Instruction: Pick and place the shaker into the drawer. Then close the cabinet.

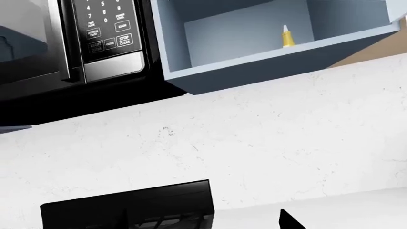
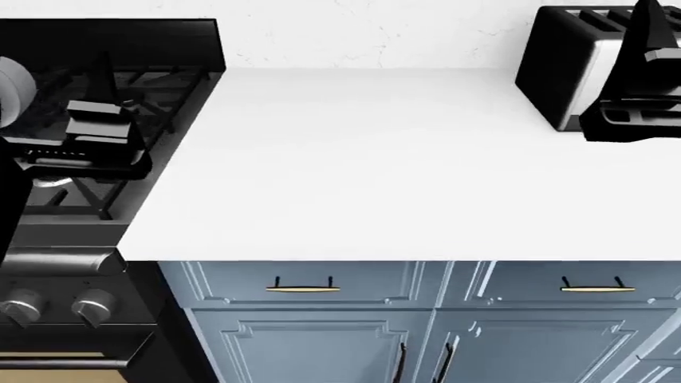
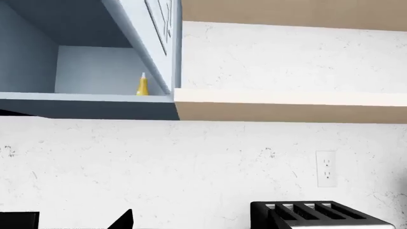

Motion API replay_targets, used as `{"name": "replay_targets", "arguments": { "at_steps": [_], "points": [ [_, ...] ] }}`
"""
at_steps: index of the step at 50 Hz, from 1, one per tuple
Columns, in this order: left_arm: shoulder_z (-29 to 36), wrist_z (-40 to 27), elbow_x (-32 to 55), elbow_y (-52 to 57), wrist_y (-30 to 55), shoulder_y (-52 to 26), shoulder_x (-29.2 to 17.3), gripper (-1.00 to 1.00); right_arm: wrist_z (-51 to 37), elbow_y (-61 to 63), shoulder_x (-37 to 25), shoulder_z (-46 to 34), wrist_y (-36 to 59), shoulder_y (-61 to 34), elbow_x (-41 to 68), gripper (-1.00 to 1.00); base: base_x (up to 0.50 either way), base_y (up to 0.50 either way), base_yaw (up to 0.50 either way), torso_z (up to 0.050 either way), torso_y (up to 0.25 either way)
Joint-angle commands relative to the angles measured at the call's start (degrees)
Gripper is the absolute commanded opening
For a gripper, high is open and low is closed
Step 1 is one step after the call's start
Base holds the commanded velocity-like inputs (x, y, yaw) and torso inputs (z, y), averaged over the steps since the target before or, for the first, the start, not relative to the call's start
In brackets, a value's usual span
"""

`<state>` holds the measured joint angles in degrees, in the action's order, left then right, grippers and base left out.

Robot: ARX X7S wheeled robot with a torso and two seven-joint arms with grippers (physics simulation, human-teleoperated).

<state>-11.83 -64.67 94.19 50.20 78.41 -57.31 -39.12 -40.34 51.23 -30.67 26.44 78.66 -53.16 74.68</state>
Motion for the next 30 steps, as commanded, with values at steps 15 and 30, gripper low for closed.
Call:
{"name": "replay_targets", "arguments": {
  "at_steps": [15,30],
  "points": [
    [0.17,0.02,0.48,0.74,-2.19,0.44,-1.30,1.00,-0.89,-0.44,-1.24,-0.47,-1.96,1.09,1.07,1.00,0.00,0.07,0.00,0.000,0.000],
    [0.75,-0.37,0.63,0.83,-3.07,0.42,-1.85,1.00,-1.65,-0.47,-1.82,-0.68,-2.94,1.56,1.89,1.00,0.18,0.00,0.00,0.000,0.000]
  ]
}}
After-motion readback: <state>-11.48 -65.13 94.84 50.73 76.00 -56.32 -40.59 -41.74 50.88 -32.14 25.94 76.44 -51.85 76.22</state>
